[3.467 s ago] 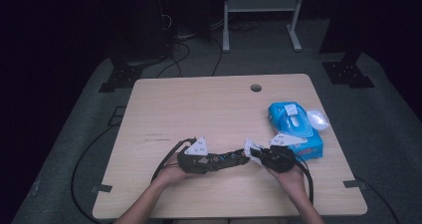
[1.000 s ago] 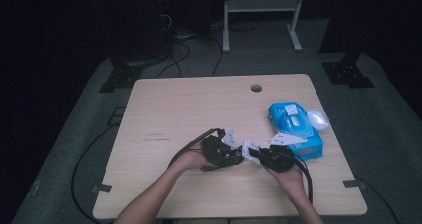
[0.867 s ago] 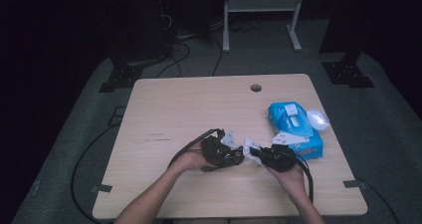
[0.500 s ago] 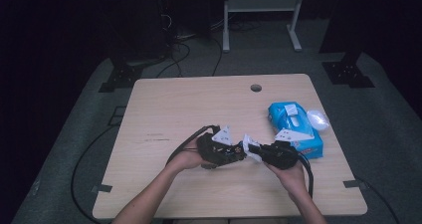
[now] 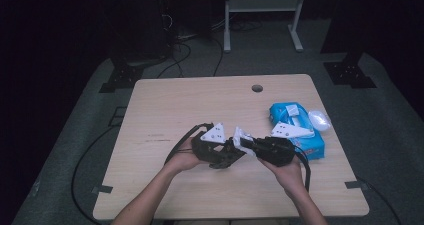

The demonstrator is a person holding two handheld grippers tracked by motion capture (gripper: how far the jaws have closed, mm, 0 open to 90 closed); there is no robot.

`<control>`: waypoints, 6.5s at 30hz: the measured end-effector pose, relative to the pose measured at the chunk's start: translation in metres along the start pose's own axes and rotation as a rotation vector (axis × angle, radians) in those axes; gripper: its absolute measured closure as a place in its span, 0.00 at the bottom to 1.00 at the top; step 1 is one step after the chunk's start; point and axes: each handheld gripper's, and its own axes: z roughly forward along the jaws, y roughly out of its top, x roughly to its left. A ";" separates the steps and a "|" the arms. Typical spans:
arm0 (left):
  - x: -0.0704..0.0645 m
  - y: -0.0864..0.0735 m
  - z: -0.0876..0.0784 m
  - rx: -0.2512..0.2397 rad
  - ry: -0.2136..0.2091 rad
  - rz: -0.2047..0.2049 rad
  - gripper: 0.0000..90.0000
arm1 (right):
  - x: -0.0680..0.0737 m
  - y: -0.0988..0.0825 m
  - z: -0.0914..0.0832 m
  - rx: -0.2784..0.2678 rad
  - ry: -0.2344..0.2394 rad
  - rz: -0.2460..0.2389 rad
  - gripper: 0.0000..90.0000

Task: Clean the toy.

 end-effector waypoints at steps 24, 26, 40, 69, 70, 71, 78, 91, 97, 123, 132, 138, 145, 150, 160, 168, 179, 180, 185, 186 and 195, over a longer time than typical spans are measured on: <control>-0.003 -0.006 -0.010 -0.052 0.003 -0.004 0.65 | 0.003 0.000 -0.001 -0.008 -0.024 0.001 0.94; -0.003 -0.006 -0.011 -0.068 0.003 -0.015 0.65 | 0.007 0.004 0.000 -0.019 -0.018 -0.019 0.94; -0.003 -0.008 -0.015 -0.097 0.001 -0.029 0.65 | 0.003 0.000 -0.001 -0.039 -0.011 0.007 0.94; 0.000 -0.006 -0.018 -0.097 0.014 -0.037 0.65 | 0.005 0.002 -0.001 -0.047 -0.022 -0.010 0.94; 0.000 -0.006 -0.019 -0.096 0.017 -0.037 0.65 | 0.004 0.001 -0.002 -0.037 -0.033 -0.007 0.94; 0.000 -0.006 -0.020 -0.091 0.019 -0.032 0.65 | 0.002 0.000 -0.002 -0.029 -0.043 -0.006 0.94; 0.000 -0.005 -0.017 -0.086 0.022 -0.025 0.65 | 0.009 0.004 0.000 -0.035 -0.036 -0.033 0.94; -0.001 -0.004 -0.014 -0.079 0.023 -0.031 0.65 | 0.015 0.011 0.003 -0.008 -0.047 -0.072 0.94; 0.000 -0.005 -0.018 -0.078 0.032 -0.033 0.65 | 0.012 0.012 0.004 0.008 -0.053 -0.087 0.94; -0.004 -0.003 -0.012 -0.040 0.034 -0.008 0.65 | 0.027 0.021 0.017 0.029 -0.024 -0.122 0.94; -0.002 -0.007 -0.014 -0.045 0.030 -0.022 0.65 | 0.008 0.009 0.006 0.018 -0.069 -0.069 0.94; 0.000 -0.010 -0.016 -0.043 0.028 -0.030 0.65 | 0.003 -0.004 0.006 0.019 -0.066 -0.021 0.94; -0.002 -0.016 -0.007 -0.014 0.017 -0.034 0.65 | -0.006 -0.025 0.007 0.022 -0.061 0.049 0.94; 0.001 -0.018 -0.013 -0.037 0.028 -0.052 0.65 | -0.014 -0.040 0.008 0.065 -0.079 0.086 0.94; 0.000 -0.017 0.001 -0.009 0.012 -0.042 0.65 | 0.003 -0.016 -0.004 0.000 -0.068 0.021 0.94; 0.001 -0.012 0.008 0.002 -0.015 -0.029 0.65 | 0.004 -0.017 0.004 0.018 -0.063 0.015 0.93; 0.000 -0.005 0.020 0.073 -0.033 -0.016 0.64 | -0.006 -0.029 -0.006 0.040 -0.102 0.052 0.93; -0.001 -0.003 0.023 0.088 -0.031 -0.006 0.64 | -0.005 -0.028 -0.007 0.036 -0.102 0.049 0.93; -0.001 -0.004 0.033 0.126 -0.037 0.007 0.64 | -0.001 -0.028 -0.007 0.045 -0.087 0.041 0.93; -0.001 -0.005 0.034 0.133 -0.036 0.010 0.64 | -0.001 -0.029 -0.006 0.045 -0.085 0.044 0.93; -0.004 -0.009 0.045 0.199 -0.046 0.028 0.64 | -0.002 -0.040 0.014 0.110 -0.078 0.046 0.93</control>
